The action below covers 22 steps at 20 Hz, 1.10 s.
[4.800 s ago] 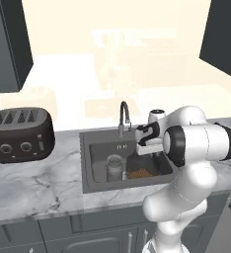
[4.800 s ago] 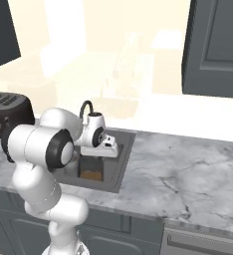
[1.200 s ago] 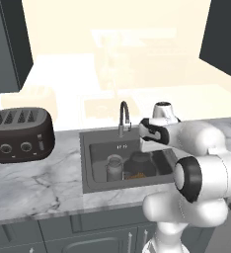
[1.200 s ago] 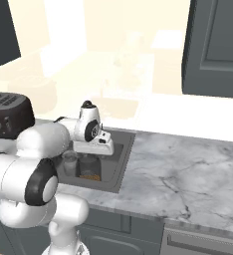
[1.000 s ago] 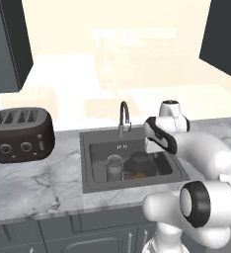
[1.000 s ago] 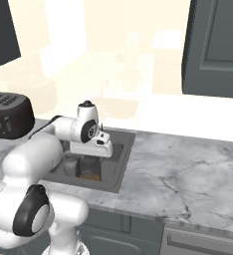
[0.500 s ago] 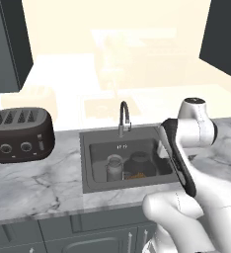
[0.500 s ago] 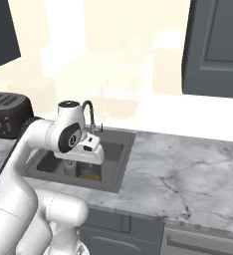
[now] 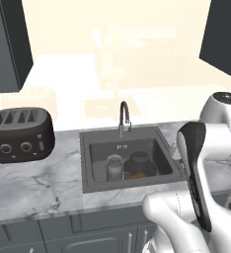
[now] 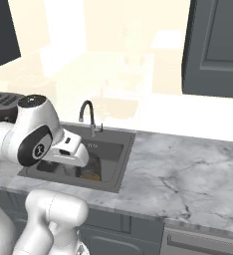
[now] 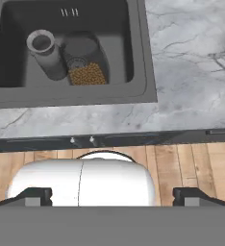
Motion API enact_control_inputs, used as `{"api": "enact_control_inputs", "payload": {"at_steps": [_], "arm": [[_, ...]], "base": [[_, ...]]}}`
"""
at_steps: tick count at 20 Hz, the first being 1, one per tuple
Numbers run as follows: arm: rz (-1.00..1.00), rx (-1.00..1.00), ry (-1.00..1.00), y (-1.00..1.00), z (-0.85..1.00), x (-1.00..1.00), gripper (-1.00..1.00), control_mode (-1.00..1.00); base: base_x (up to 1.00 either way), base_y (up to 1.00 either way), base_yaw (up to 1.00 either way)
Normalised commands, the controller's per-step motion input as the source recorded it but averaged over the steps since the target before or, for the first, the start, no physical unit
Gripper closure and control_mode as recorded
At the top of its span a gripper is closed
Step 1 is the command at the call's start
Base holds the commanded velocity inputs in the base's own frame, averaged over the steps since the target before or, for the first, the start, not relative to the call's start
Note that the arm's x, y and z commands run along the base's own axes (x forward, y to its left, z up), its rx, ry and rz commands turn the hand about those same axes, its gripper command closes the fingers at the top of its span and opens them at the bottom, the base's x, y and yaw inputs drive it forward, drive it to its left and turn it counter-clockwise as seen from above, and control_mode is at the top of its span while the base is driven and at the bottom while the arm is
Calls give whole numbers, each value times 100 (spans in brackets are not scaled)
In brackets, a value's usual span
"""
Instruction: Pick the jar and bowl and place them in the sink. Then turn on the water.
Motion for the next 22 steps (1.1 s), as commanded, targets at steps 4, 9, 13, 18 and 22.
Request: {"api": "enact_control_inputs", "payload": {"at_steps": [4,9,13,18,22], "arm": [[0,0,-11,28,87,-1,-100,-100],[0,0,-5,2,69,-15,-100,-100],[0,0,-3,-6,60,-24,-100,-100],[0,0,-1,0,57,-11,-100,-100],[0,0,-2,-8,21,-9,-100,-100]], "base": [[0,0,0],[0,0,0],[0,0,0],[0,0,0],[0,0,0]]}}
